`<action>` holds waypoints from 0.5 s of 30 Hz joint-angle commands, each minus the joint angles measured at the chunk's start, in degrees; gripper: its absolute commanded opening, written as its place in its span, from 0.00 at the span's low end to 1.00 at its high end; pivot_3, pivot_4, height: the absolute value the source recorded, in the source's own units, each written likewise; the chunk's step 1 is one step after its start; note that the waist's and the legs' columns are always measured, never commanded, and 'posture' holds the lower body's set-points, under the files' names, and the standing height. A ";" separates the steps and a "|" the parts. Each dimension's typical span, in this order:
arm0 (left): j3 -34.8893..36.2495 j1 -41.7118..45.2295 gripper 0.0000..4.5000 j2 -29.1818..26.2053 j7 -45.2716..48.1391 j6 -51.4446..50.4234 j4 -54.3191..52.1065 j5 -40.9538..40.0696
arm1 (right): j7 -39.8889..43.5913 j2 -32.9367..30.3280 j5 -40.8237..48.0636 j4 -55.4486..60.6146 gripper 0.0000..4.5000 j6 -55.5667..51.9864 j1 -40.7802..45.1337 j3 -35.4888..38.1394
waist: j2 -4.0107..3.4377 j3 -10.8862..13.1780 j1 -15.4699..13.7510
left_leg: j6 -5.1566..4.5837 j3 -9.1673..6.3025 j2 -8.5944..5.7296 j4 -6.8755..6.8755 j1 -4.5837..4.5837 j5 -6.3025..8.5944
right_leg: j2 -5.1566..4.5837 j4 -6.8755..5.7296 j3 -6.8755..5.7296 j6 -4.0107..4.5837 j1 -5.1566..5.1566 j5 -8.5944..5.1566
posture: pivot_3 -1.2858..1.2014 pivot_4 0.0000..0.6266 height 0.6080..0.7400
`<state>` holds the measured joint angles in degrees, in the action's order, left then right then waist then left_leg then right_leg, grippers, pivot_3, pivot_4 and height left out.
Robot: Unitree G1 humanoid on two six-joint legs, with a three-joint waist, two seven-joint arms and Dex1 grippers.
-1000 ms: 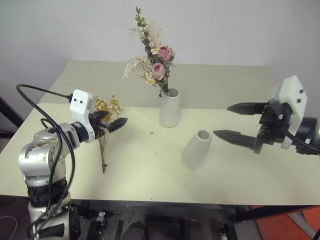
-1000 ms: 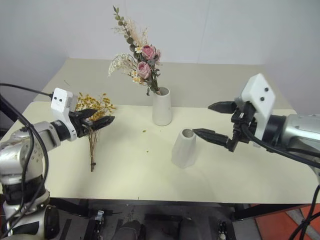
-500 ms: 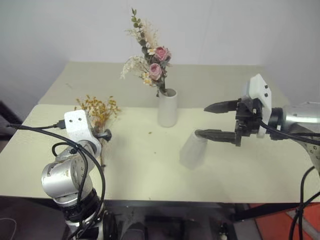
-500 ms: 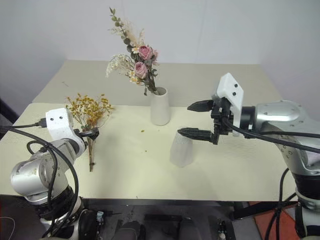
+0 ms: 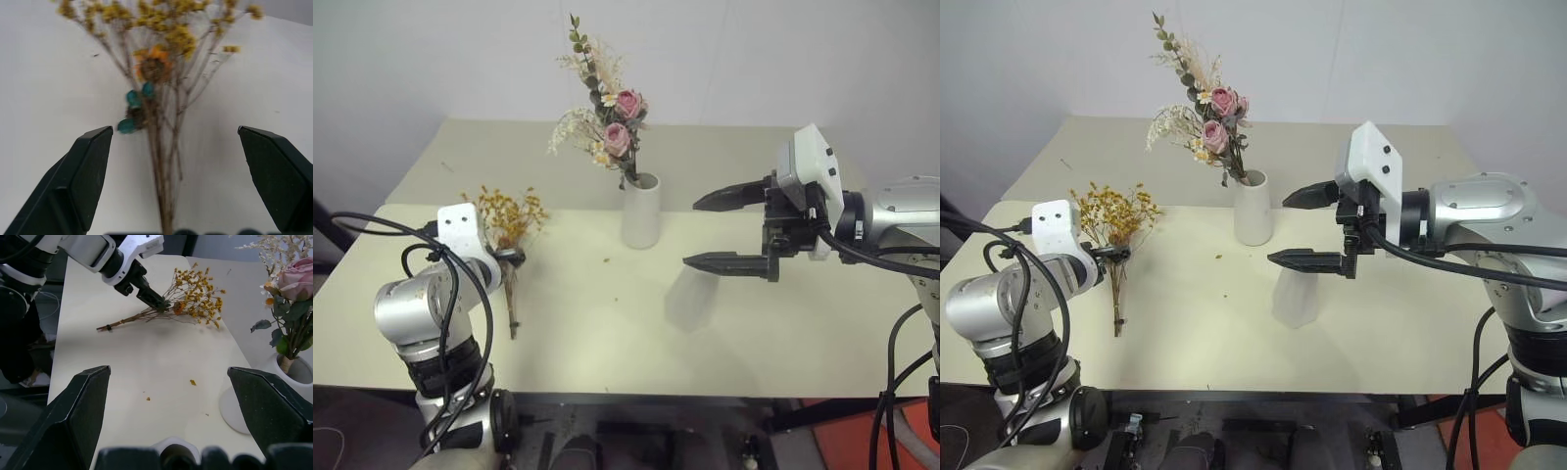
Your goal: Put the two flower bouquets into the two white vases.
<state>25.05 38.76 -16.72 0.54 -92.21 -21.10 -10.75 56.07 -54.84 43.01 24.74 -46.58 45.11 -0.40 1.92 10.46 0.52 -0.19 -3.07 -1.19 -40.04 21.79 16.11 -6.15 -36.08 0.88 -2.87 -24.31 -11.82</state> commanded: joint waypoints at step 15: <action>-4.79 8.40 0.99 -13.33 -23.71 -0.29 27.44 -36.49 | -2.88 -2.93 -0.02 3.98 1.00 -1.90 -1.64 5.42 | 0.00 0.00 0.16 | 0.01 -0.06 -0.04 0.06 0.01 -0.01 | -0.04 -0.04 0.06 0.00 -0.10 0.00 | 0.52 0.24 1.00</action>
<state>20.96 46.68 -28.86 -20.99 -92.22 5.82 -43.65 53.77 -56.74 42.95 27.33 -48.20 43.23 2.67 1.92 10.46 0.69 -0.17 -3.13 -1.24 -39.97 21.80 16.10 -6.20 -36.13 0.95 -2.87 -24.42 -11.82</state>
